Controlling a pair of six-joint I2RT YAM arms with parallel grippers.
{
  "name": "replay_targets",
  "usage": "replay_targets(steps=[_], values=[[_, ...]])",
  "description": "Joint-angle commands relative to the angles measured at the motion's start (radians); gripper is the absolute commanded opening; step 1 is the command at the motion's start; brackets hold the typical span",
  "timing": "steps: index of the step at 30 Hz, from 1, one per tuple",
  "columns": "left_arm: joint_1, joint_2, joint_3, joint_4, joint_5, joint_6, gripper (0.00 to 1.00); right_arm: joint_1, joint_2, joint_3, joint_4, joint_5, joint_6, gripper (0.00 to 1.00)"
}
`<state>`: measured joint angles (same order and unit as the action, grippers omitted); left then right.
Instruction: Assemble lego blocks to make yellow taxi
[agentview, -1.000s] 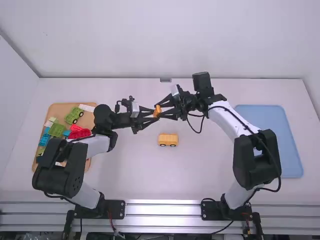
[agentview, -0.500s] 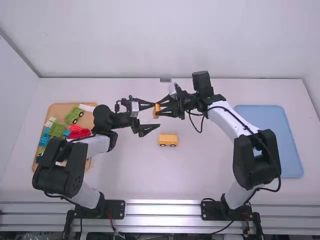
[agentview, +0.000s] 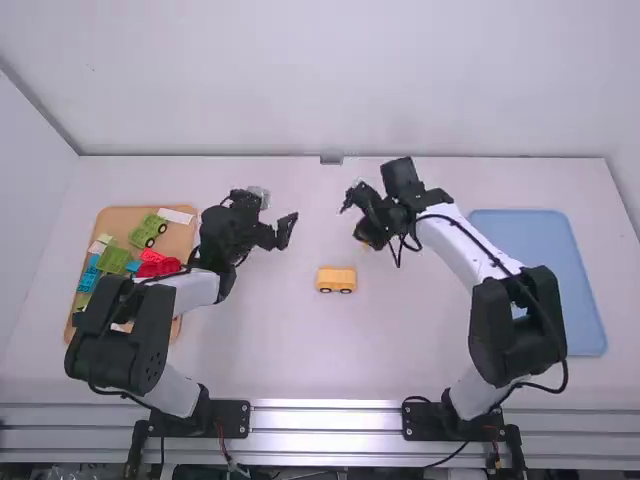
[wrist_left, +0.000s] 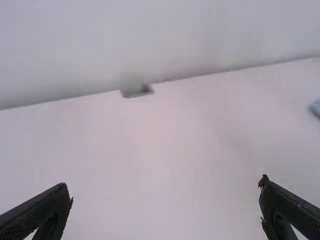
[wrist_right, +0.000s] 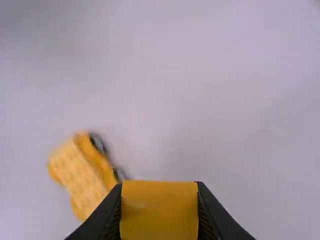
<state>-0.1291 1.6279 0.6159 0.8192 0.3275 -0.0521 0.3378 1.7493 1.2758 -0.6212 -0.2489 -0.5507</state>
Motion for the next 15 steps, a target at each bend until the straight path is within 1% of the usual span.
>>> replay_targets(steps=[1,4,5,7,8,9,11,14,15], values=[[-0.002,-0.003,0.013,0.011,-0.133,0.015,0.99,0.005,-0.002,0.000,-0.082,0.168,-0.126,0.23],[-0.001,-0.003,0.012,0.028,-0.106,0.016,0.99,0.003,0.054,0.000,-0.125,0.196,-0.167,0.17],[0.003,-0.003,0.012,0.031,-0.100,0.016,0.99,0.003,0.085,0.000,-0.129,0.211,-0.187,0.12],[0.006,-0.003,0.012,0.029,-0.101,0.016,0.99,0.004,0.122,0.000,-0.145,0.221,-0.246,0.12],[0.005,-0.003,0.012,0.024,-0.101,0.017,0.99,0.007,0.145,0.000,-0.157,0.226,-0.286,0.14],[0.004,-0.003,0.012,0.017,-0.101,0.024,0.99,0.020,0.174,0.000,-0.172,0.240,-0.332,0.21],[0.006,-0.003,0.012,0.005,-0.101,0.023,0.99,0.035,0.203,0.000,-0.171,0.272,-0.360,0.24],[-0.001,-0.003,0.012,-0.007,-0.105,0.023,0.99,0.071,0.250,0.000,-0.169,0.349,-0.401,0.24],[-0.001,-0.003,0.012,-0.007,-0.105,0.023,0.99,0.072,0.253,0.000,-0.169,0.351,-0.403,0.25]])
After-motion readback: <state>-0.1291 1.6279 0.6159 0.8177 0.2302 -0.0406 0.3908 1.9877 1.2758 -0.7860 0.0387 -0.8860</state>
